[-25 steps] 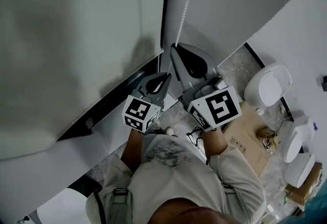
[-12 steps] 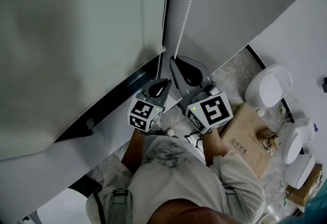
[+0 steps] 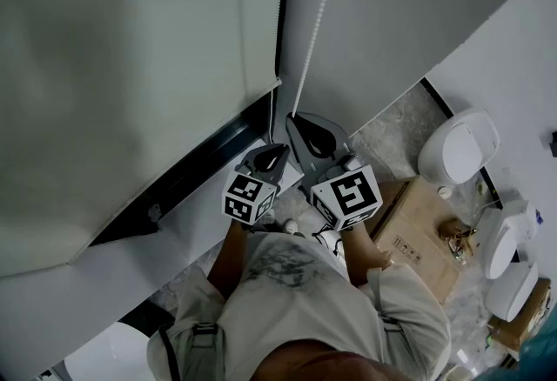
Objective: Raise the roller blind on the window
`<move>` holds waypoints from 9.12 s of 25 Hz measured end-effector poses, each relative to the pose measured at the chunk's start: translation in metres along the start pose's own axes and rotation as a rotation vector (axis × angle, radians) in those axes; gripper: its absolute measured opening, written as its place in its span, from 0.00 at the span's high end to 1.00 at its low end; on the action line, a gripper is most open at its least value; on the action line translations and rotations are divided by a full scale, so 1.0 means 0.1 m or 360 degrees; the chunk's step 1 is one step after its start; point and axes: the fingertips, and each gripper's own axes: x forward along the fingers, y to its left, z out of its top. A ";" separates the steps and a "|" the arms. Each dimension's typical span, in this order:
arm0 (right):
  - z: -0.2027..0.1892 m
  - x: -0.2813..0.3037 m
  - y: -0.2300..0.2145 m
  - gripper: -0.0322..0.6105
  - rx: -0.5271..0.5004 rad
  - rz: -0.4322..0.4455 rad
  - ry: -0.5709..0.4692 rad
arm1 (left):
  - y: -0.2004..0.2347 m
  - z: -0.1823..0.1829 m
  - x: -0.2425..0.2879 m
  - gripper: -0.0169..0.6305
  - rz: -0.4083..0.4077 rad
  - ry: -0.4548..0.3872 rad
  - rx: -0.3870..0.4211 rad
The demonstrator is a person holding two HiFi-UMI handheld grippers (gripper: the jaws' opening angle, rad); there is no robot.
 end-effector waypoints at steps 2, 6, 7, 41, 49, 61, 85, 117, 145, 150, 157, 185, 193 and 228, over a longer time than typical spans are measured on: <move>-0.06 0.00 0.01 0.93 0.0007 -0.0003 0.0012 | 0.02 -0.06 0.01 0.96 0.0010 0.0018 -0.0007; -0.18 -0.01 0.04 0.93 -0.0002 -0.0002 0.0046 | 0.05 -0.17 0.02 0.96 0.0030 0.0051 -0.0014; -0.22 -0.02 0.04 0.93 -0.0004 -0.0004 0.0054 | 0.06 -0.21 0.03 0.96 0.0033 0.0063 -0.0015; -0.61 -0.12 0.14 0.93 -0.0073 -0.0015 0.0135 | -0.20 0.77 -0.66 0.89 0.0011 -0.0275 0.0254; -0.63 -0.12 0.18 0.93 -0.0077 -0.0013 0.0135 | -0.42 1.58 -0.79 0.87 -0.0033 -0.0490 0.0443; -0.62 -0.14 0.21 0.93 -0.0086 -0.0013 0.0138 | -0.61 2.39 -0.89 0.83 -0.0139 -0.0720 0.0525; -0.81 -0.09 0.26 0.93 -0.0105 -0.0010 0.0203 | -0.60 2.43 -0.81 0.95 -0.0060 -0.0713 0.0568; -2.04 -0.09 0.29 0.93 -0.0069 0.0018 0.0532 | -0.32 1.18 -0.37 0.95 -0.0101 -0.0318 0.0292; -0.95 -0.41 0.28 0.85 -0.0081 0.0016 0.0191 | -0.19 0.99 -0.45 0.95 -0.0047 -0.0284 0.0247; -0.36 -0.47 0.23 0.85 -0.0089 0.0024 0.0027 | -0.24 1.01 -0.45 0.95 -0.0049 -0.0290 0.0245; 0.25 -0.40 0.21 0.85 -0.0120 0.0053 -0.0101 | -0.26 1.02 -0.43 0.95 -0.0062 -0.0292 0.0244; 1.03 -0.13 0.14 0.93 -0.0295 0.0001 -0.0310 | -0.31 0.95 -0.40 0.95 -0.0081 -0.0291 0.0224; 0.86 -0.09 0.12 0.93 -0.0329 -0.0059 -0.0350 | -0.25 0.68 -0.30 0.95 -0.0079 -0.0215 0.0189; -0.36 -0.13 0.16 0.93 -0.0276 -0.0052 -0.0005 | -0.01 -0.45 -0.02 0.95 -0.0028 0.0083 -0.0009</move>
